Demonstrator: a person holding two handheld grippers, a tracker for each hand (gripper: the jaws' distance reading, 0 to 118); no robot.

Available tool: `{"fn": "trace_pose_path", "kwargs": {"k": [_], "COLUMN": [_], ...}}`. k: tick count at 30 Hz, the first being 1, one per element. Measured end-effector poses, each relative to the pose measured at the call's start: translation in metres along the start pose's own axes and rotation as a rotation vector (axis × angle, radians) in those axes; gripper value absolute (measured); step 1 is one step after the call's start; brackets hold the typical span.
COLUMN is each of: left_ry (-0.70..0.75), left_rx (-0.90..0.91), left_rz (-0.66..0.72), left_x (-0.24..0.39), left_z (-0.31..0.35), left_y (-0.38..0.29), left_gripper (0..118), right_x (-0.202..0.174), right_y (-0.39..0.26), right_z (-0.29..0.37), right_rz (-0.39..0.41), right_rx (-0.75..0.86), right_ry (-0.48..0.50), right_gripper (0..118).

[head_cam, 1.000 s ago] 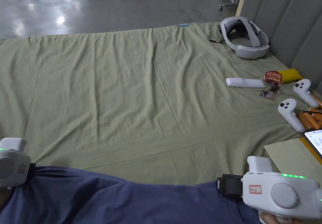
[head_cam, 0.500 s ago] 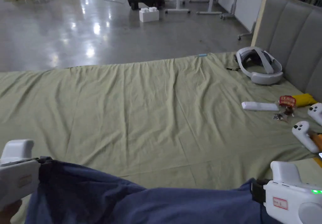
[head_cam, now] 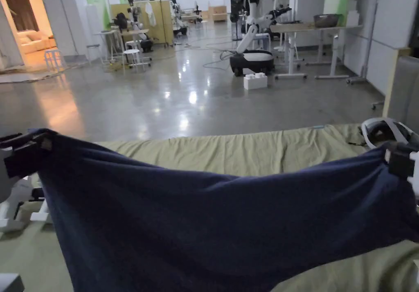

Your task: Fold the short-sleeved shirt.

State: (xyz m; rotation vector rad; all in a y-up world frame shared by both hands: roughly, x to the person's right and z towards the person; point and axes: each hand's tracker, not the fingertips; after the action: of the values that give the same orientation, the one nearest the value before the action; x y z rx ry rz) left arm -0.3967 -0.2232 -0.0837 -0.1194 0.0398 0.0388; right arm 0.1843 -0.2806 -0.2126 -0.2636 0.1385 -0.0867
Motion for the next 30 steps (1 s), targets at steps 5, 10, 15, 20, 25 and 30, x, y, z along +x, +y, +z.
{"fn": "trace_pose_path", "kwargs": {"k": [5,10,15,20,25,30], "left_ry": [0.019,0.024,0.034,0.039,0.069,0.117], "left_rx": [0.071,0.136,0.162,0.154,0.119,0.118], "left_rz": [0.001,-0.007,-0.012,-0.025,-0.029,-0.024], "left_x": [-0.003,0.001,0.005,0.009,0.009,0.008], "left_z": [0.005,-0.012,-0.034,-0.059,-0.1,-0.151], "left_y": [0.043,0.081,0.105,0.115,0.116,0.113], "left_gripper": [5,5,5,5,5,5], "right_x": [0.003,-0.009,-0.018,-0.015,-0.014,-0.018], "right_y": [0.086,0.145,0.172,0.18,0.177,0.175], "right_z": [-0.004,-0.014,-0.015,-0.03,-0.072,-0.121], "right_rz": [-0.04,0.029,0.037,0.031,0.043,0.061], "right_rx": [0.082,0.125,0.178,0.156,0.109,0.113], "right_ry": [0.02,-0.017,-0.028,-0.051,-0.088,-0.125], "right_gripper": [5,5,5,5,5,5]}}
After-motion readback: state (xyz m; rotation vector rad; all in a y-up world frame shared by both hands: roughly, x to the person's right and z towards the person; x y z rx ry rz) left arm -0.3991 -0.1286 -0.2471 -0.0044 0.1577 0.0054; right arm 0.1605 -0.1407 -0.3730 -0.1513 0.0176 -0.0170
